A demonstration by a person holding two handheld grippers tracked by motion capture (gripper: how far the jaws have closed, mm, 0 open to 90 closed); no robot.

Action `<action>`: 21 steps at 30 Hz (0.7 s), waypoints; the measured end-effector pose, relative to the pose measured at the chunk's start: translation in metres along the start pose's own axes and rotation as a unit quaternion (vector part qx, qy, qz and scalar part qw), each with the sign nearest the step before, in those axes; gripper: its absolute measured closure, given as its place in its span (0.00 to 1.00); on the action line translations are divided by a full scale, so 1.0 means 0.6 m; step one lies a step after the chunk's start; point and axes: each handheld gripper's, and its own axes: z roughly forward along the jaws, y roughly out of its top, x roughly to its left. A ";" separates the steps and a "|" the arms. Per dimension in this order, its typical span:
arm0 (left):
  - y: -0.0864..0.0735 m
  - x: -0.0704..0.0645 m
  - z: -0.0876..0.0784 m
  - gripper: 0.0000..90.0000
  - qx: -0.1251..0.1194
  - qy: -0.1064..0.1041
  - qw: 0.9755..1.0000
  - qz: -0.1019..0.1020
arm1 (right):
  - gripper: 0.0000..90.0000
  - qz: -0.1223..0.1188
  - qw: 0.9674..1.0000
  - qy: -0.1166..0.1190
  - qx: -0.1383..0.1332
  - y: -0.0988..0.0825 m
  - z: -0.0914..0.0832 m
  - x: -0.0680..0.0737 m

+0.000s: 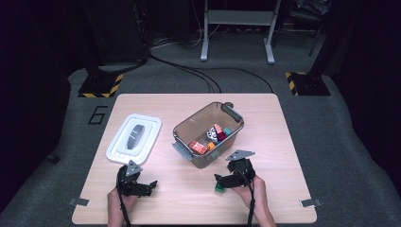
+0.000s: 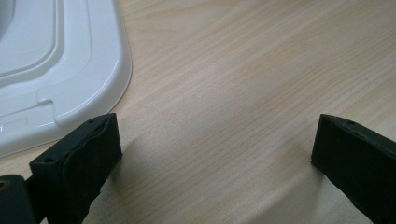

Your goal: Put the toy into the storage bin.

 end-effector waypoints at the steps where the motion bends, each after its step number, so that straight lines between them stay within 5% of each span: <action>1: 0.000 0.000 0.000 0.02 0.000 0.000 1.000 0.000 | 0.16 0.004 1.000 -0.003 0.002 -0.003 0.005 0.003; 9: 0.000 0.000 0.000 0.02 0.000 0.000 1.000 0.000 | 0.19 -0.008 0.999 -0.026 0.041 -0.029 0.052 0.022; 21: 0.000 0.000 0.000 0.02 0.000 0.000 1.000 0.001 | 0.33 0.001 0.997 -0.045 0.058 -0.042 0.022 -0.013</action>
